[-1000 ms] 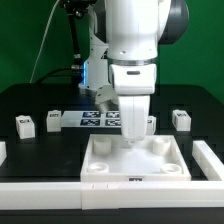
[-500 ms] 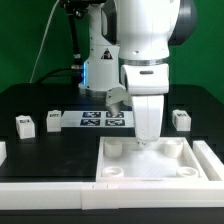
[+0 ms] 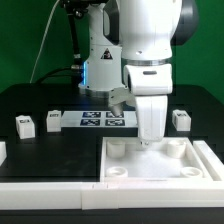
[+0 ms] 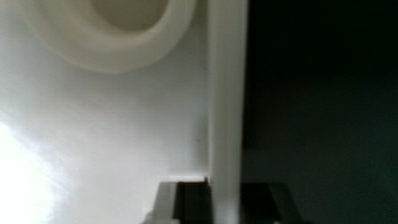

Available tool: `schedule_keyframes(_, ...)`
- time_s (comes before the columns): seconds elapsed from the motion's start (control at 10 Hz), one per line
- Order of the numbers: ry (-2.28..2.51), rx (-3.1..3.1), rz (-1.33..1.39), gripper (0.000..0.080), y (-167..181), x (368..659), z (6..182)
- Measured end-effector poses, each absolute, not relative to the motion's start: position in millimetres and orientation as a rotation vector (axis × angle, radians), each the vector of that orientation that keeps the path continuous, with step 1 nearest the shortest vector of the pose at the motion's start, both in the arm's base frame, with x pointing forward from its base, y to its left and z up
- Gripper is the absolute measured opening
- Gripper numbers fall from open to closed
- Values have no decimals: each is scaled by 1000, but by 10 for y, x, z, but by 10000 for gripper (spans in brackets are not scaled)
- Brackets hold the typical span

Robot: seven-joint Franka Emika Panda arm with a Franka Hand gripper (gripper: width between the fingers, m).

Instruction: Assemble one leg

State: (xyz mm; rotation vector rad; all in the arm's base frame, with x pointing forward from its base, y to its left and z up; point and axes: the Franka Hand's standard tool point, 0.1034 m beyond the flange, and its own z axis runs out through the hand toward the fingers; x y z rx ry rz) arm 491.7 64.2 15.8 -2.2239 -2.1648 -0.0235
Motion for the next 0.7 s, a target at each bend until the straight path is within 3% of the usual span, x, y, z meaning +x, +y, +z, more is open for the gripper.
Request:
schedule_keyframes(0.4, -2164, -2220, -16, 60, 654, 4920, 162)
schedule_keyframes(0.5, -2163, -2221, -16, 150, 650, 4920, 161)
schedule_keyframes(0.6, -2163, -2222, -16, 150, 647, 4920, 161)
schedule_keyframes(0.7, -2162, -2222, -15, 326, 645, 4921, 161)
